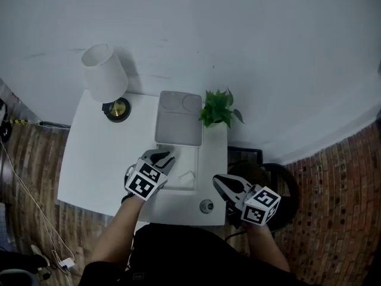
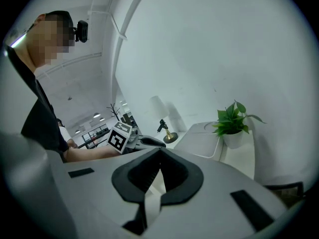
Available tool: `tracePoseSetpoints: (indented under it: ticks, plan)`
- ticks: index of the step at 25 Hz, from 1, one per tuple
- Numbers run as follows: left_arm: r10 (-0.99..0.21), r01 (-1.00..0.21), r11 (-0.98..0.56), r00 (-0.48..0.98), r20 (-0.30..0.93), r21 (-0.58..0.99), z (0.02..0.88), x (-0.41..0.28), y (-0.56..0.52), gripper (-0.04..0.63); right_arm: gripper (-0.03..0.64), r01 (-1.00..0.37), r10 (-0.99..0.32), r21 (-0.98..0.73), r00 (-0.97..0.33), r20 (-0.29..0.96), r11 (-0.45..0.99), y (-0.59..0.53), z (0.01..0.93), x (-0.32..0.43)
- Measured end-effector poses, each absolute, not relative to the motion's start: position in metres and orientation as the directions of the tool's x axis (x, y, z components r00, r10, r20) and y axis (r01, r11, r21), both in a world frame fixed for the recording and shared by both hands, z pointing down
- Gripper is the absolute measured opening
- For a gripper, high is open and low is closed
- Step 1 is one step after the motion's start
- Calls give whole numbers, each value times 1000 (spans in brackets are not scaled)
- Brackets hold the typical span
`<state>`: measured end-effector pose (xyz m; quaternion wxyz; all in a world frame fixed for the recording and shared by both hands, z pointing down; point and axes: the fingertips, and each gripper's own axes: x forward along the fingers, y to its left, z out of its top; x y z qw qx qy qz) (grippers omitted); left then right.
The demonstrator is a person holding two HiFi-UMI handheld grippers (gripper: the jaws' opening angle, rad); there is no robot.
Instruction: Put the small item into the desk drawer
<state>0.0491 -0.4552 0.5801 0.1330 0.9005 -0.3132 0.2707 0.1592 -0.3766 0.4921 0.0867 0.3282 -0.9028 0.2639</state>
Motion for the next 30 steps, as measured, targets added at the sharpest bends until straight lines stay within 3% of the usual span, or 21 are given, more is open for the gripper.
tracePoseSetpoints:
  ticks: [2,4,23,30]
  plan:
    - [-517,-655,-751,657,549,77,572,45,-454,42,3,-627,-542,-416,-778,317,658,-377,488,158]
    - [-534,-668,-740,654,535,77,565,43,-452,31,3,-617,-539,-414,-787,301,669,-377,484,157]
    - [-703,-790,-601,597,387,125,479,20,-402,21,3,-613,-636,-378,-768,76,694,-358,433,214]
    - [-744,-794,-601,598,297,94,433,-9,-420,21,3,-676,-699,-257,-715,4,690,-376,377,201]
